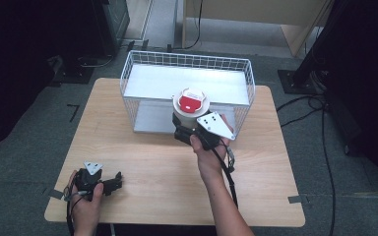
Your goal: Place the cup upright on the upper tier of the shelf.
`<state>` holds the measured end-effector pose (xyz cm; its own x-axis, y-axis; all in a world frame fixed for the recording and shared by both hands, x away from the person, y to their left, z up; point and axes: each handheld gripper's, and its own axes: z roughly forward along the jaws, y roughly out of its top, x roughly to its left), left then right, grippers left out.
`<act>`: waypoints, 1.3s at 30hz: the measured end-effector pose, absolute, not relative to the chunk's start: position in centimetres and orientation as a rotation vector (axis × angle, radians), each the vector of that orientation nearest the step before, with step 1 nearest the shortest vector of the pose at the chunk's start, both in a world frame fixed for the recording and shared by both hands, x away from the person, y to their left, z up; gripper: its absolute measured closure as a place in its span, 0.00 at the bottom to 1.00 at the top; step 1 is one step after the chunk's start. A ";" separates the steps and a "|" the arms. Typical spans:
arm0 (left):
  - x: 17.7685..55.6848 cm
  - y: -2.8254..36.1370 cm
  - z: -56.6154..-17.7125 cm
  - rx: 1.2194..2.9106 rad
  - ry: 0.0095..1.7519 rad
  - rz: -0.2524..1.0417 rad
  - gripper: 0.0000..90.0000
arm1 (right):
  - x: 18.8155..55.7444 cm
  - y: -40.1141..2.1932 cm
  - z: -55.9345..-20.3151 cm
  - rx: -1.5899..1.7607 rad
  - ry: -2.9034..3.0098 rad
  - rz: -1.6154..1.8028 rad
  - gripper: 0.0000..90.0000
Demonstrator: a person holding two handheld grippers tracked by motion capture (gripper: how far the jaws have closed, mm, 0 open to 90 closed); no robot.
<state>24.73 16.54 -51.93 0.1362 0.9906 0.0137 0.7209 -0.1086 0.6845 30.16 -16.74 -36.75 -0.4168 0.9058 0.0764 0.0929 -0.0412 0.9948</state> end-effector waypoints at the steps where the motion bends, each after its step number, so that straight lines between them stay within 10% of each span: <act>1: 24.7 16.5 -51.9 1.890 1.639 0.664 0.00 | 30.2 -16.7 -36.7 1.080 1.560 1.531 0.14; 39: 24.7 16.5 -51.9 1.886 1.640 0.665 0.00 | 37.9 -18.8 -31.7 1.084 1.477 1.418 0.14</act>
